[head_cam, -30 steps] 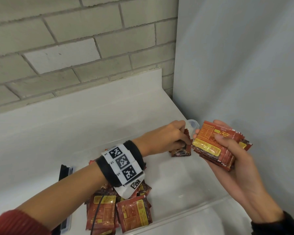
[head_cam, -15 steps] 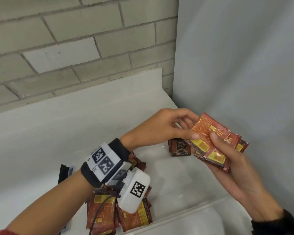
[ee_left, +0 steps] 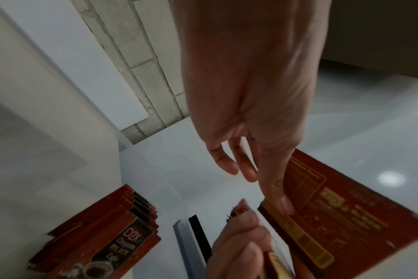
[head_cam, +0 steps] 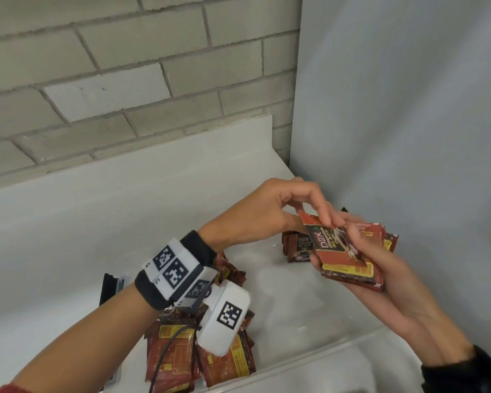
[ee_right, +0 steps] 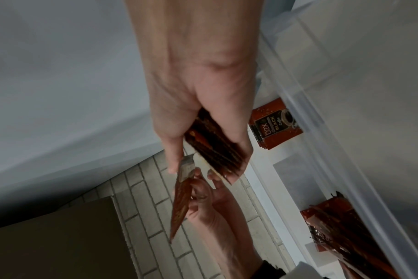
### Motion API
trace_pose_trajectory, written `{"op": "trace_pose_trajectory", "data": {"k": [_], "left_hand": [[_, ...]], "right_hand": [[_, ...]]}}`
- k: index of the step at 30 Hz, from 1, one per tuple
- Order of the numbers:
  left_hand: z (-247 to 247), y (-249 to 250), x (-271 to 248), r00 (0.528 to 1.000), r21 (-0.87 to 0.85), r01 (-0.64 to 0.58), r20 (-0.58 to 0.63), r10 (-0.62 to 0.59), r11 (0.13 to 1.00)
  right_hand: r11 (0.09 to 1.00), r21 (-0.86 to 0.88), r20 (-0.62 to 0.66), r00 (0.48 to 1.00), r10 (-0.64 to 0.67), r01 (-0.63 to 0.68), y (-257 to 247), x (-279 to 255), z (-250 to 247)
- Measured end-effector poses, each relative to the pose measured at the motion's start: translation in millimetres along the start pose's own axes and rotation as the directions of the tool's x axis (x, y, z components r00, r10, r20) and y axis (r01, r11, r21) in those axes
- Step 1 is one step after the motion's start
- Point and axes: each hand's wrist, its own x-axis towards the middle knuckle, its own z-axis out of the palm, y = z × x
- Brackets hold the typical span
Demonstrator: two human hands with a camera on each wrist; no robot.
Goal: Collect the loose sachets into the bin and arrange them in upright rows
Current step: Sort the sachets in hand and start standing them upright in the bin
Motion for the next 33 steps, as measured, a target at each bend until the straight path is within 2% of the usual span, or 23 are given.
{"op": "trace_pose_trajectory", "data": {"k": [7,11,15,18,20,24,27,30,33], "left_hand": [[-2,-10,-1,0.999,0.070,0.022,-0.041,-0.019,0.997],[0,-9,-4,0.995,-0.016,0.072,-0.071,-0.073,0.997],[3,-1,-4,0.968,-0.130,0.187,-0.146,-0.205,0.974],[6,4,-8,0.951,-0.203,0.258,-0.121,-0.285,0.945],[9,5,-11,0.953,-0.209,0.267,-0.088,-0.290,0.941],[9,4,-12,0.961,-0.157,0.234,-0.109,-0.252,0.959],[-1,6,-12,0.972,-0.067,0.204,-0.105,-0.210,0.977],[-10,1,-12,0.983,0.111,0.180,-0.053,-0.175,0.977],[-10,-13,-7,0.993,0.387,0.095,0.033,-0.116,0.917]], "right_hand": [[1.000,0.012,-0.022,0.999,0.026,-0.026,-5,-3,4],[0.999,0.038,-0.078,0.997,0.006,-0.003,-6,-2,6],[0.998,0.038,-0.093,0.995,-0.043,0.046,-5,-2,6],[0.995,0.056,-0.112,0.991,-0.079,0.086,-4,-2,4],[0.994,0.053,-0.101,0.990,-0.094,0.100,-4,-3,5],[0.989,0.072,-0.098,0.987,-0.125,0.132,-2,-4,7],[0.963,0.173,-0.140,0.973,-0.183,0.206,-3,-2,8],[0.926,0.260,-0.198,0.954,-0.224,0.272,-4,-1,5],[0.900,0.296,-0.229,0.938,-0.258,0.320,-3,0,2]]}}
